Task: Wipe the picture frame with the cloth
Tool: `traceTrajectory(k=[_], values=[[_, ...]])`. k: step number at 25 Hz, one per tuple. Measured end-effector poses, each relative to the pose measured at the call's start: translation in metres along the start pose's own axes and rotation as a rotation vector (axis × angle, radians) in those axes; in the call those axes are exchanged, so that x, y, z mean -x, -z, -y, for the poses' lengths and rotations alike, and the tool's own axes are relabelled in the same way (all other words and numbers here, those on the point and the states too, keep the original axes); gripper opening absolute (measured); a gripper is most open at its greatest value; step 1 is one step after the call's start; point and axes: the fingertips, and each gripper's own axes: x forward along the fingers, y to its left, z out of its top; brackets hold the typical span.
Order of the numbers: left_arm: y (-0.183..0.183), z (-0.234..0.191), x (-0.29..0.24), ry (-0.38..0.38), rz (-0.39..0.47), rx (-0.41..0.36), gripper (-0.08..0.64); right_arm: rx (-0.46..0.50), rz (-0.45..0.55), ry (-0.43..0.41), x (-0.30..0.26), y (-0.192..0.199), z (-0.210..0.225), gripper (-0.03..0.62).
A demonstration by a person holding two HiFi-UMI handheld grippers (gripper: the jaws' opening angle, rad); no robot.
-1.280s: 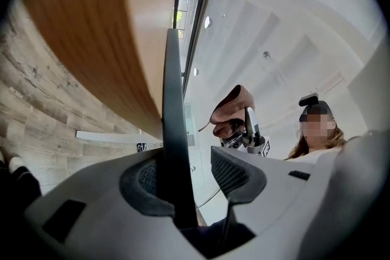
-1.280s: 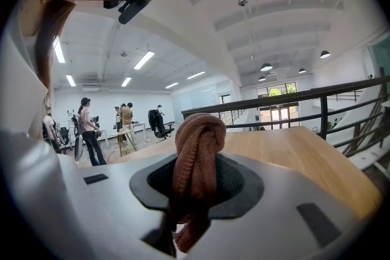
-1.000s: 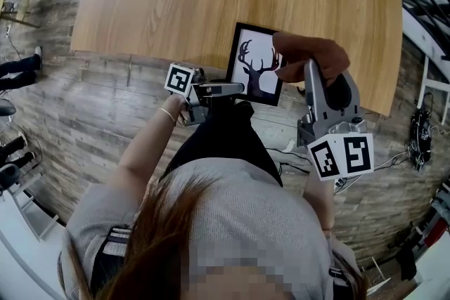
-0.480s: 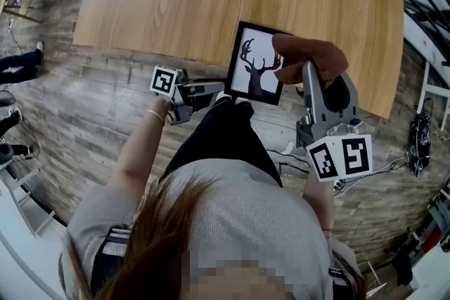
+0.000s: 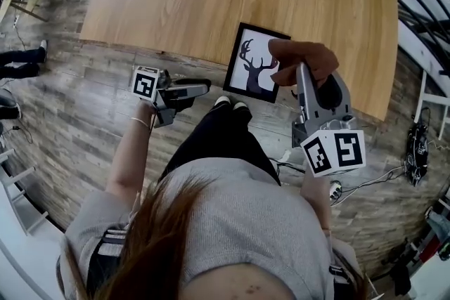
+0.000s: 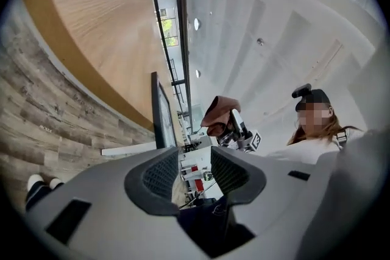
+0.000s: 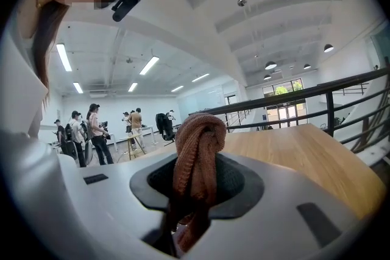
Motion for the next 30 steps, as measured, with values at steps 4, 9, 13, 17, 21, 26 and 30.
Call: traceTrajectory(k=[4, 9, 13, 17, 21, 26, 30], values=[[0.005, 0.024, -0.013, 0.005, -0.03, -0.076, 0.056, -0.001, -0.011, -0.015, 0.006, 0.007, -0.003, 0.133], [0.003, 0.061, -0.049, 0.033, -0.024, -0.246, 0.008, -0.006, -0.015, -0.021, 0.012, 0.018, -0.006, 0.133], [-0.008, 0.1, -0.071, 0.1, 0.075, -0.388, 0.008, 0.001, -0.009, 0.016, 0.02, 0.02, -0.007, 0.133], [-0.012, 0.14, -0.097, 0.11, 0.14, -0.554, 0.008, 0.028, 0.01, 0.049, 0.031, 0.015, -0.017, 0.133], [-0.005, 0.178, -0.106, 0.121, 0.249, -0.74, 0.008, 0.063, 0.045, 0.102, 0.048, 0.012, -0.033, 0.133], [0.025, 0.207, -0.064, 0.018, 0.509, -0.913, 0.008, 0.076, 0.105, 0.195, 0.091, 0.014, -0.075, 0.133], [0.048, 0.212, -0.018, -0.334, 0.665, -1.054, 0.008, 0.066, 0.149, 0.271, 0.132, 0.026, -0.118, 0.133]])
